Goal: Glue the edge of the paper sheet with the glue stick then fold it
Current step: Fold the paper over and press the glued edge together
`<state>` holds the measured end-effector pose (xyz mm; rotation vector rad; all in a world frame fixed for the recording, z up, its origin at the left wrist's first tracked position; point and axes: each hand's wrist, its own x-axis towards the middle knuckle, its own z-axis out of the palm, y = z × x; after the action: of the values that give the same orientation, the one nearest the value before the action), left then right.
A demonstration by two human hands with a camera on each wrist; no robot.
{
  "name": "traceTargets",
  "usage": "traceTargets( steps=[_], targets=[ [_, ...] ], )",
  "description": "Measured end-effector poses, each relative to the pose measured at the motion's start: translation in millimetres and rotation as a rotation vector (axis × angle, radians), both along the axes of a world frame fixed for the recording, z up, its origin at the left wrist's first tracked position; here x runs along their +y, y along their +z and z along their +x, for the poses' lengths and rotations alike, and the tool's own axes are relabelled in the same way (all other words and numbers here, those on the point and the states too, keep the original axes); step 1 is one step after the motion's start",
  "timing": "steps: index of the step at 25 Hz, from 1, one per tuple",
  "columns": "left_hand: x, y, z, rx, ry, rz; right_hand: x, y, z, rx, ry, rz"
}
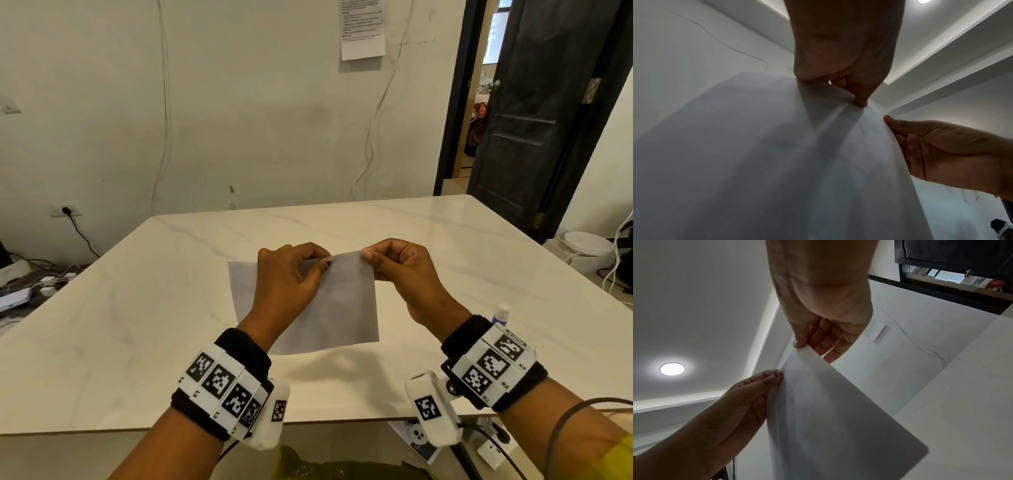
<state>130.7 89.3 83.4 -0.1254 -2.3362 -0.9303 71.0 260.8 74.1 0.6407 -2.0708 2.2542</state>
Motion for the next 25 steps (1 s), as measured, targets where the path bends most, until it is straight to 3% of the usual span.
traceTargets(
  steps=[13, 17, 21, 25],
  targets=[
    [-2, 1, 0, 0.007, 0.01, 0.111, -1, -3, 3, -0.007, 0.014, 0.004],
    [4, 6, 3, -0.022, 0.02, 0.106, -5, -1, 4, 0.056, -0.029, 0.02],
    [19, 18, 2, -0.016, -0.018, -0.015, -9, 2, 9, 0.161, -0.046, 0.055],
    [20, 15, -4, 0.043, -0.058, 0.041, -14, 3, 12, 0.226, -0.05, 0.098]
  ],
)
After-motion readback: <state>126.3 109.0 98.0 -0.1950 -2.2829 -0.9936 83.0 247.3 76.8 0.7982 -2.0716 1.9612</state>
